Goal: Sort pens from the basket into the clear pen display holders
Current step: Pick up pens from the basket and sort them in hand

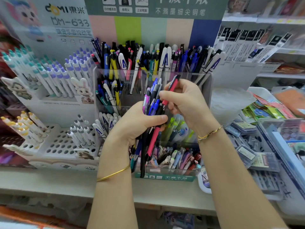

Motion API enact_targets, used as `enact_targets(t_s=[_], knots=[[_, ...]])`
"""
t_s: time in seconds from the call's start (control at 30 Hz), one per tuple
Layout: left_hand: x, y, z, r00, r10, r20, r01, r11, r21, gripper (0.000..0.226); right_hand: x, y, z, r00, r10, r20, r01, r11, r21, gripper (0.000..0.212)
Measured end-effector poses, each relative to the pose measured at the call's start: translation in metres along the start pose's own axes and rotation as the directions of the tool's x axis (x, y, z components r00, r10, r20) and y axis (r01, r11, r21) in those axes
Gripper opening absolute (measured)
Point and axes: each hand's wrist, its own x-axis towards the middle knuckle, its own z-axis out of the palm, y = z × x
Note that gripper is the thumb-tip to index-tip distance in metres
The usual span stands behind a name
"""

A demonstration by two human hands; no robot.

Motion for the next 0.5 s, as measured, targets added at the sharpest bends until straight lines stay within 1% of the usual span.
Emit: enact_targets(t_s=[0.07, 0.2, 0.27, 0.37, 0.5], knots=[[0.0023, -0.0041, -0.0003, 0.999, -0.009, -0.031, 0.009, 1.0, -0.011, 0.017, -0.0002, 0.0001, -0.0042, 0.996, 0.008, 0.092, 0.001, 0.995, -0.104, 0.015], [0.0053, -0.0071, -0.0012, 0.999, -0.019, -0.035, 0.018, 1.0, -0.017, 0.016, 0.0012, -0.0045, -0.0091, 0.975, 0.001, 0.22, 0.055, 0.966, -0.251, 0.023], [0.0059, -0.0067, -0.0014, 0.999, -0.023, -0.025, 0.023, 0.999, -0.024, 0.015, 0.0024, -0.0064, -0.0104, 0.96, 0.003, 0.28, 0.079, 0.957, -0.28, 0.025], [0.0063, -0.0059, -0.0004, 0.998, -0.057, -0.012, 0.056, 0.994, -0.09, 0.012, 0.0038, -0.0068, -0.0122, 0.941, 0.004, 0.337, 0.078, 0.97, -0.228, 0.023], [0.0063, -0.0049, 0.0019, 0.993, -0.118, 0.018, 0.119, 0.961, -0.251, 0.005, 0.0043, -0.0017, -0.0097, 0.936, -0.006, 0.353, 0.029, 0.998, -0.061, 0.021]])
